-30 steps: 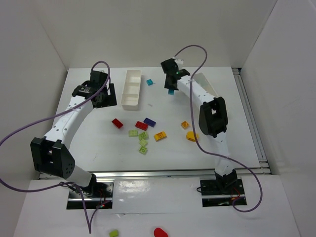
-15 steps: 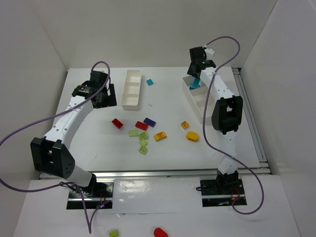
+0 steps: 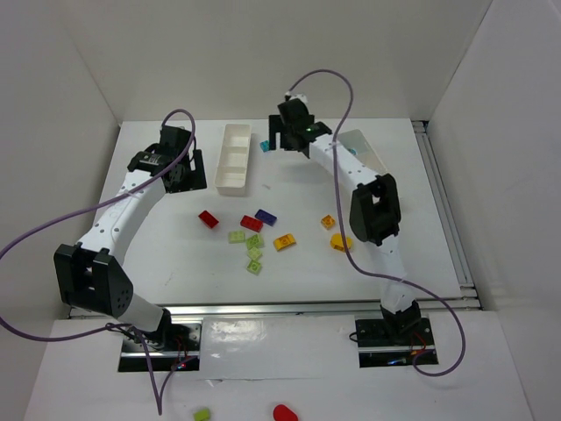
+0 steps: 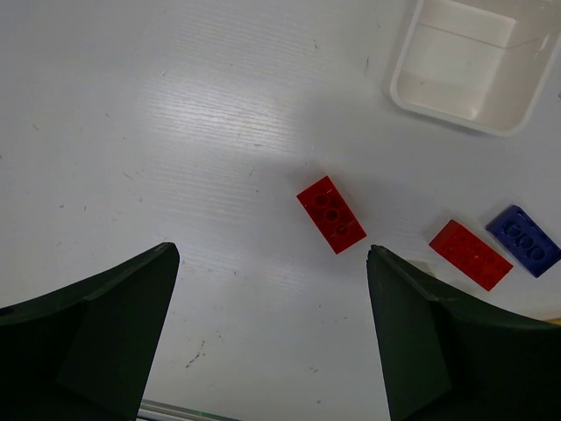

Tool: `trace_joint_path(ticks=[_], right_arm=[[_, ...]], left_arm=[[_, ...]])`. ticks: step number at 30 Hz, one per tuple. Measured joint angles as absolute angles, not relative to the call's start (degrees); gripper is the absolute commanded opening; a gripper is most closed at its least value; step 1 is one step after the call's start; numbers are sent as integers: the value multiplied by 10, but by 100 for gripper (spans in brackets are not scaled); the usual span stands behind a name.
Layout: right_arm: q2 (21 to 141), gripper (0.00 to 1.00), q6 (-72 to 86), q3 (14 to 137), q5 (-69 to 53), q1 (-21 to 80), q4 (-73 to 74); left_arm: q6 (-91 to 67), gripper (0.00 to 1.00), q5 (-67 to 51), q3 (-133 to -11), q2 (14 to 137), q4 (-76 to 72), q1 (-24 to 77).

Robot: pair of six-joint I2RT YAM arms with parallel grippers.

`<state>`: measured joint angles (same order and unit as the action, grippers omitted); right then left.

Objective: Sort the legos into containers by color

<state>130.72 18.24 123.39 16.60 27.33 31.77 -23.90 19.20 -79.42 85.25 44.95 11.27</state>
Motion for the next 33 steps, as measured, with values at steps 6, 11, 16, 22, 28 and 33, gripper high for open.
trace_joint_path(ticks=[6,11,16,22,28,33], right_arm=[[1383,100,130,1234,102,314,261],[1435,97,116,1234,98,310,233],[1481,97,100,1281,94,304,211],[1538,94,97,1364,61,290,183],[1591,84,97,1436,36,269,153],[1607,79,94,1449,23,260,121]], left_arm=[[-239,97,191,-794,853,451,113],[-239,97,190,-794,853,451,113],[-239,97,190,-794,853,452,113],[-239,97,190,-794,854,457,113],[-239,97,192,-794,856,466,113],[-239,97,192,-795,873,472,113]])
